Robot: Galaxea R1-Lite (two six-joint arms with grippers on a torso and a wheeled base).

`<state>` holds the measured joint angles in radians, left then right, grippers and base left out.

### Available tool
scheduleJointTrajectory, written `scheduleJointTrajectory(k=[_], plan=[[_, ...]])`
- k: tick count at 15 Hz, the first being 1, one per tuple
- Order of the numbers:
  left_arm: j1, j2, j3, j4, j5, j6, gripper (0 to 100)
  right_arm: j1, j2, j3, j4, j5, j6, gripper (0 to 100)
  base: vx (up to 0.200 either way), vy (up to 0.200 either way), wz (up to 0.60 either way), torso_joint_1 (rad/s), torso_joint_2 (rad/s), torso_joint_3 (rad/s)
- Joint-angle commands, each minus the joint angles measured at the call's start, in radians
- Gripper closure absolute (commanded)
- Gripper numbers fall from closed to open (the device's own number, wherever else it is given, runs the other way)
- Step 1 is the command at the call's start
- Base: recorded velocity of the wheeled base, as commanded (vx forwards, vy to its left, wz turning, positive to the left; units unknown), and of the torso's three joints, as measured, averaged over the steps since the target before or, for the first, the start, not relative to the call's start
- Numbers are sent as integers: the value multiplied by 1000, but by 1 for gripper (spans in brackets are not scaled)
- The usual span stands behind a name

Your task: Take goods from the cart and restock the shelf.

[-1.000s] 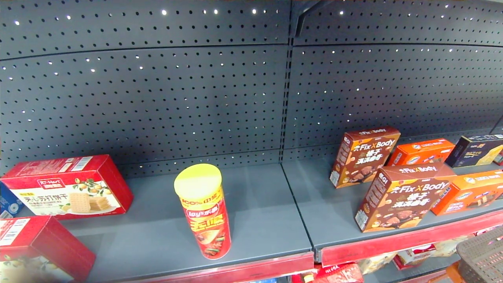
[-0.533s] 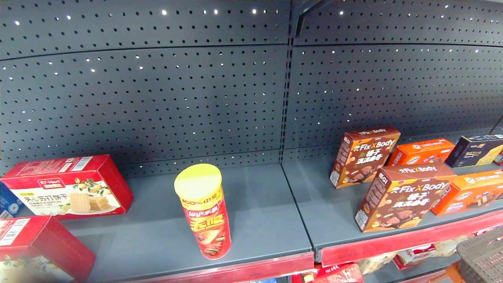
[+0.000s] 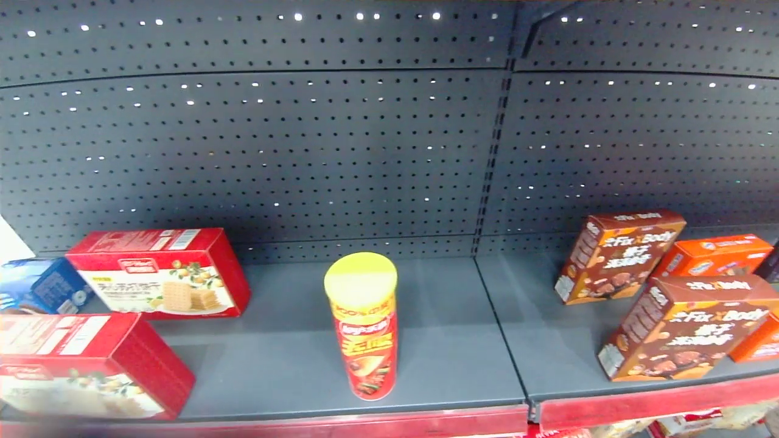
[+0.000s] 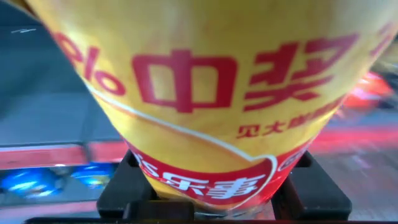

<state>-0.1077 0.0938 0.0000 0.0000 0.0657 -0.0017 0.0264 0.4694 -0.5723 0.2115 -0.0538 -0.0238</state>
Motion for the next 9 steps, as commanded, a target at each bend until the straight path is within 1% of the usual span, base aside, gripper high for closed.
scheduleJointTrajectory(k=[1, 4, 6, 7, 8, 9], plan=[[0, 3, 0, 0, 0, 0, 0, 17, -6, 2, 0, 5, -1, 100, 0, 0, 0, 0, 0, 0], [0, 3, 0, 0, 0, 0, 0, 70, -63, 3, 2, 108, 7, 100, 0, 0, 0, 0, 0, 0], [0, 3, 0, 0, 0, 0, 0, 95, -58, 2, 0, 158, 8, 100, 0, 0, 0, 0, 0, 0], [0, 3, 0, 0, 0, 0, 0, 119, -44, -8, -4, 212, 10, 100, 0, 0, 0, 0, 0, 0], [0, 3, 0, 0, 0, 0, 0, 144, -20, -8, -32, 266, 10, 100, 0, 0, 0, 0, 0, 0], [0, 3, 0, 0, 0, 0, 0, 156, -3, -1, -57, 289, 10, 100, 0, 0, 0, 0, 0, 0]])
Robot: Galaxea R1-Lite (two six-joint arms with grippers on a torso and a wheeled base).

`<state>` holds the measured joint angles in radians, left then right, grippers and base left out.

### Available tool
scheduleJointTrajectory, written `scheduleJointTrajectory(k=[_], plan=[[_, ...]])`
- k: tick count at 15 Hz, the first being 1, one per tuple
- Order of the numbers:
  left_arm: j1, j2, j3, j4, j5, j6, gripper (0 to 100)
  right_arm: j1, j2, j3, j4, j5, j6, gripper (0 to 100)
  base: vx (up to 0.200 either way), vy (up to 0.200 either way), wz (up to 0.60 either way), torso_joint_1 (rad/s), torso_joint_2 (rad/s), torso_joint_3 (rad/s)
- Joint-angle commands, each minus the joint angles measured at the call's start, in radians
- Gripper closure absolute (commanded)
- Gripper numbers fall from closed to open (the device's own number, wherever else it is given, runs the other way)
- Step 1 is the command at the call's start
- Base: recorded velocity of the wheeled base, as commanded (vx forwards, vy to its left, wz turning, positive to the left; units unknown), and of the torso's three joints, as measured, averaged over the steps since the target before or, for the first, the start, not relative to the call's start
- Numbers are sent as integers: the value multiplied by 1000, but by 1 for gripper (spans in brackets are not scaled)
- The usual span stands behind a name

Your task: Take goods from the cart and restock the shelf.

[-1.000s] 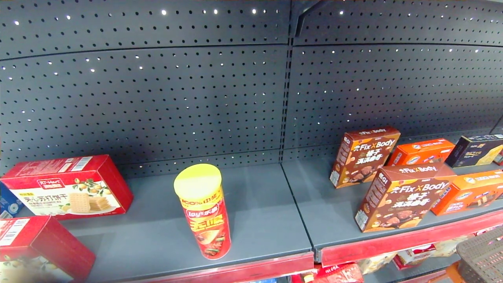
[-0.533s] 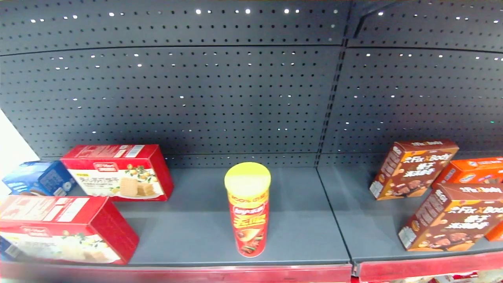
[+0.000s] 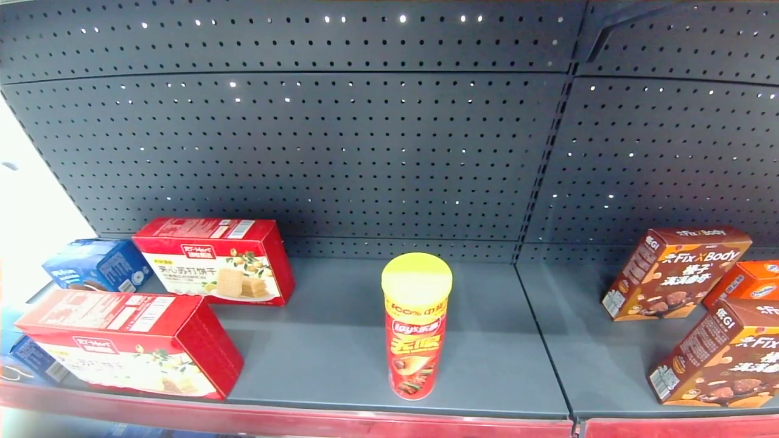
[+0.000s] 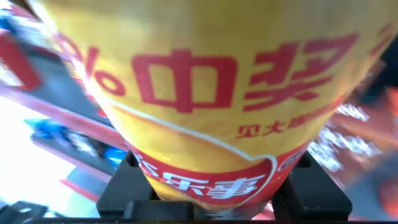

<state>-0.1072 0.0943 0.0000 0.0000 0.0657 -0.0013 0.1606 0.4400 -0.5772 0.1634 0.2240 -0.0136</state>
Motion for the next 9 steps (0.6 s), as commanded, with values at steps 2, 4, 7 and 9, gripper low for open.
scheduleJointTrajectory(k=[2, 4, 7, 9], plan=[[0, 1, 0, 0, 0, 0, 0, 48, 128, 10, -81, 35, -3, 100, 0, 0, 0, 0, 0, 0], [0, 2, 0, 0, 0, 0, 0, 97, 227, 23, -163, 35, -6, 100, 0, 0, 0, 0, 0, 0], [0, 1, 0, 0, 0, 1, 0, 203, 353, 97, -324, 35, -6, 100, 0, 0, 0, 0, 0, 0], [0, 2, 0, 0, 0, 0, 0, 244, 448, 151, -459, 35, -6, 100, 0, 0, 0, 0, 0, 0]])
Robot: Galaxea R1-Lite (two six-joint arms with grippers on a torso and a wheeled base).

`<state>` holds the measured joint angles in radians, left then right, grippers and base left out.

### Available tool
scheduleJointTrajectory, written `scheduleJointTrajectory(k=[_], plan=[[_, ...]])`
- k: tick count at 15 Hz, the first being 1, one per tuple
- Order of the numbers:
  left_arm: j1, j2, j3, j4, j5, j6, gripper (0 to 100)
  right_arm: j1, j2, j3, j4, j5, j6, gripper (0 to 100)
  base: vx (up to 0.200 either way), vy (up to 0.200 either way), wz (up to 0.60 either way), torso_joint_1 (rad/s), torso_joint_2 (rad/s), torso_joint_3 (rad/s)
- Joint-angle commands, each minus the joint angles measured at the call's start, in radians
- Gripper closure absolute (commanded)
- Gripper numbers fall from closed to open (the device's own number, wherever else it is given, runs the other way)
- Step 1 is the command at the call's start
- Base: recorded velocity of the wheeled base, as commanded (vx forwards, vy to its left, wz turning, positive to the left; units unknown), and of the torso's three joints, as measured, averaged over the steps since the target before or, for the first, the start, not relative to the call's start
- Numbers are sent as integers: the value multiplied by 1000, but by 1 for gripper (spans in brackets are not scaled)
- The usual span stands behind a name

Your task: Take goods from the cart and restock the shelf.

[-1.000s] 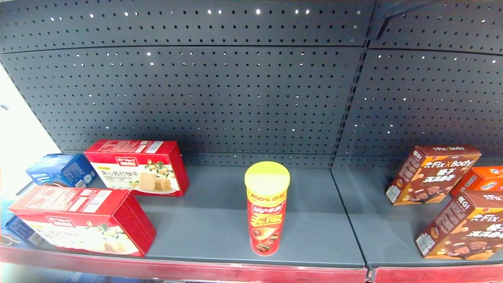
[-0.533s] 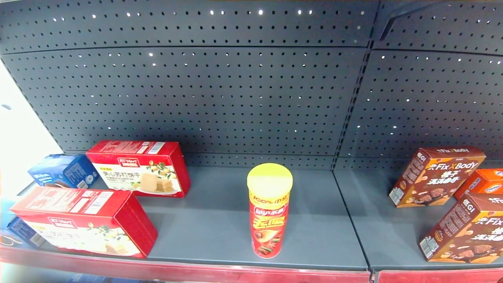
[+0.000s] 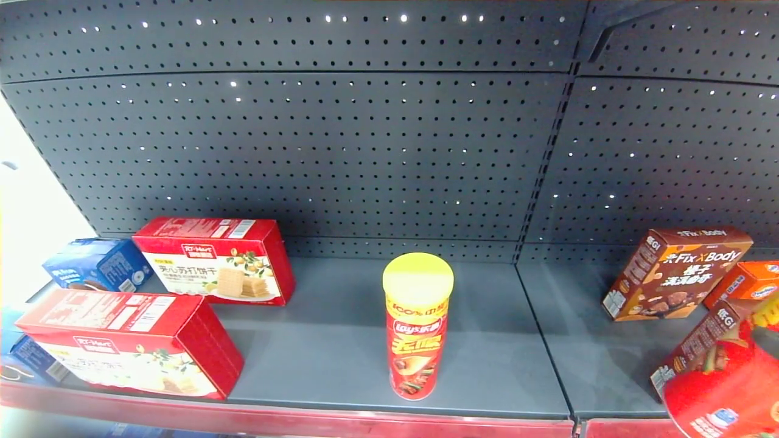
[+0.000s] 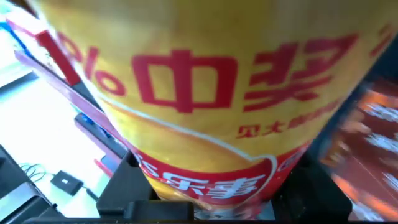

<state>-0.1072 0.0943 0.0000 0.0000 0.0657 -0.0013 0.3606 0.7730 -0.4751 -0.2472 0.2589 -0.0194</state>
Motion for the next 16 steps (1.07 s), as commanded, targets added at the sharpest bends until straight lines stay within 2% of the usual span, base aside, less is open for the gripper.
scheduleJointTrajectory(k=[1, 6, 7, 13, 16], plan=[[0, 1, 0, 0, 0, 0, 0, 57, 204, 72, -162, -1, 1, 100, 0, 0, 0, 0, 0, 0], [0, 2, 0, 0, 0, 0, 0, 55, 493, 44, -431, -1, 13, 100, 0, 0, 0, 0, 0, 0], [0, 2, 0, 0, 0, 0, 0, 54, 572, 3, -489, -17, 19, 100, 0, 0, 0, 0, 0, 0], [0, 2, 0, 0, 0, 0, 0, 63, 838, -260, -504, -153, 19, 100, 0, 0, 0, 0, 0, 0], [0, 2, 0, 0, 0, 0, 0, 132, 962, -442, -468, -248, 19, 100, 0, 0, 0, 0, 0, 0]])
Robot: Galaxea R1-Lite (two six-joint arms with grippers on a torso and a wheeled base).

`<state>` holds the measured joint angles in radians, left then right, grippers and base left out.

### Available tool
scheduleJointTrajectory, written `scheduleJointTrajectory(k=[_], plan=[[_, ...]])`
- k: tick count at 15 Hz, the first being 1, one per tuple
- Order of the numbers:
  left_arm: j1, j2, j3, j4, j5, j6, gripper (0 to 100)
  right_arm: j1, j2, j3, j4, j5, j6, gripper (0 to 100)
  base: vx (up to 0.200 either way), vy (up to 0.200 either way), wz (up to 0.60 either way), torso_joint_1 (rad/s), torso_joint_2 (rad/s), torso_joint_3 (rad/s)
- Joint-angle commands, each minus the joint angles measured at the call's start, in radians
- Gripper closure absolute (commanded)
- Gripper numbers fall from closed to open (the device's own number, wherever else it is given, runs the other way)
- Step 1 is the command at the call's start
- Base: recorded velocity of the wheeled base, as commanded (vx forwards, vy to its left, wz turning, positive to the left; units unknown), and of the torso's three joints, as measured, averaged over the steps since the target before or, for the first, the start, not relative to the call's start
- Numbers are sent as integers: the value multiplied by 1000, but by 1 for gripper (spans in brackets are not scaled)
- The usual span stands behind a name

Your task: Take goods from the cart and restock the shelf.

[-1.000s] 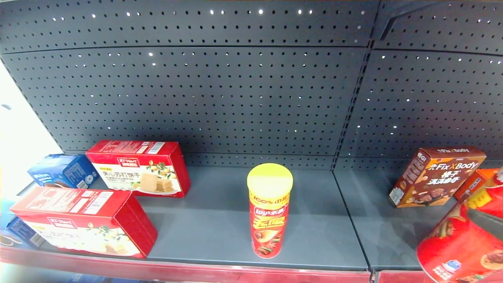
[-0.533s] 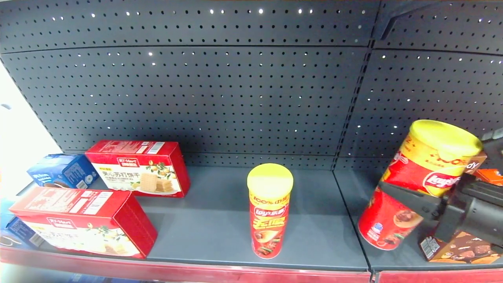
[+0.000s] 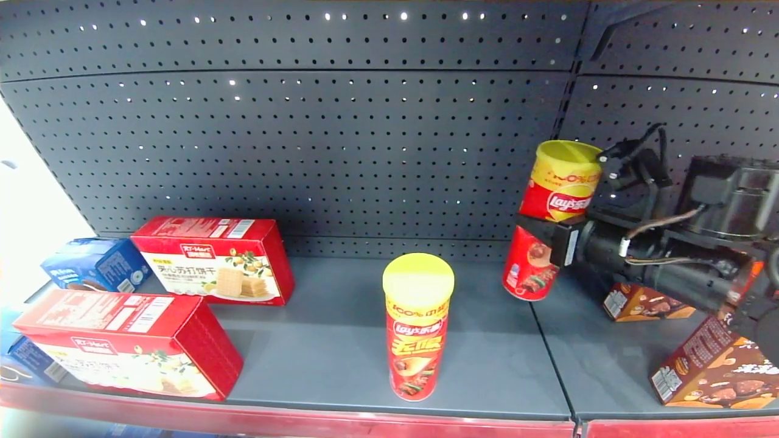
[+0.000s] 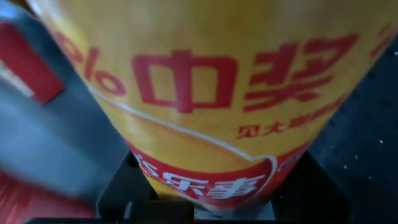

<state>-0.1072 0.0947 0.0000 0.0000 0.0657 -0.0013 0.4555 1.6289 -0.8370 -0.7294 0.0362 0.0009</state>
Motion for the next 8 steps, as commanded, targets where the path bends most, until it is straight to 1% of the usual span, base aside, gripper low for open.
scheduleJointTrajectory(k=[1, 2, 5, 7, 8], plan=[[0, 2, 0, 0, 0, 0, 0, 68, 138, -113, 19, -61, 2, 100, 0, 0, 0, 0, 0, 0], [0, 0, 0, 0, 0, 0, 0, 95, 167, -143, 19, -94, 5, 100, 0, 0, 0, 0, 0, 0], [0, 2, 0, 0, 0, 0, 0, 140, 226, -203, 11, -157, 21, 100, 0, 0, 0, 0, 0, 0], [0, 2, 0, 0, 0, 0, 0, 164, 267, -228, -2, -236, 24, 100, 0, 0, 0, 0, 0, 0], [0, 2, 0, 0, 0, 0, 0, 164, 267, -228, -2, -237, 24, 100, 0, 0, 0, 0, 0, 0]])
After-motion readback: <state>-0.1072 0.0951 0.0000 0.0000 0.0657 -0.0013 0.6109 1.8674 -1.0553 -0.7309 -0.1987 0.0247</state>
